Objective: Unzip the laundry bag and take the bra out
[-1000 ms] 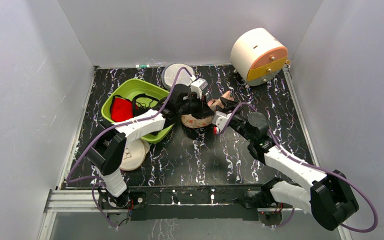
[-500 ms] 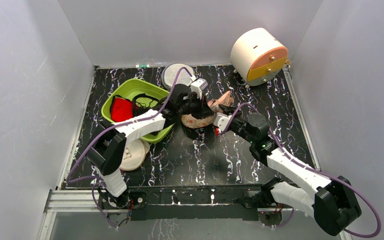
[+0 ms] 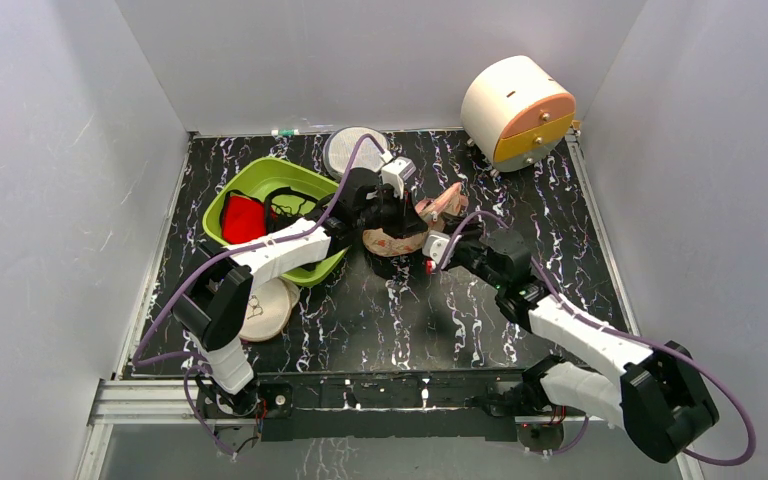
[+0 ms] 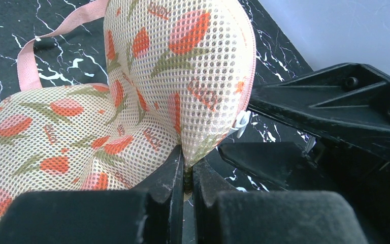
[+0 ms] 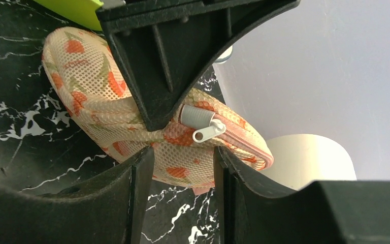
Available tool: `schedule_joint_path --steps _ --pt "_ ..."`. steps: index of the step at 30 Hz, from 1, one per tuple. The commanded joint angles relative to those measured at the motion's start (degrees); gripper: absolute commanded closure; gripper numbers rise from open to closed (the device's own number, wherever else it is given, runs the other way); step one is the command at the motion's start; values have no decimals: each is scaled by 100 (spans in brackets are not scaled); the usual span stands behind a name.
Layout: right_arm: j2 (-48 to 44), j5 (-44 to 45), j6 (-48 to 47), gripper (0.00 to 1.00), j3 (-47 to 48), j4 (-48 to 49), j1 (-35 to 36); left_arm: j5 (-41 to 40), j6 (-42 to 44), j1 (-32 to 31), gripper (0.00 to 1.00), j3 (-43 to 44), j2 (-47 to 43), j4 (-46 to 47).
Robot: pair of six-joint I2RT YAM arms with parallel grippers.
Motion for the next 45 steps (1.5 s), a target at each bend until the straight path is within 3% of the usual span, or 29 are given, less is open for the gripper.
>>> schedule_joint_path --steps 1,7,11,18,21,24,28,32,39,45 --pt "172 227 -366 55 366 782 9 200 -16 11 100 287 -62 16" --pt "264 104 -239 63 427 906 14 284 3 10 100 291 -41 27" --pt "127 -65 515 71 539 403 13 230 30 10 100 296 -31 0" --pt "-752 1011 4403 40 493 -612 12 -291 249 7 100 263 -117 -175" --pt "-755 1954 6456 40 966 -1646 8 -259 216 10 100 248 -128 -119" --pt "-256 1868 7358 40 1788 -2856 -12 -156 137 11 100 211 -90 -31" --pt "849 739 7776 45 3091 -4254 -307 -141 124 10 100 201 -44 -16" --pt "1361 -449 8005 54 3408 -4512 -756 -210 182 10 100 199 -42 -51" --pt "1266 -453 8196 57 3173 -4358 -905 -232 225 12 100 208 -58 -73" --pt "1285 -645 8103 66 3222 -4271 -902 -204 225 10 100 216 -56 -83"
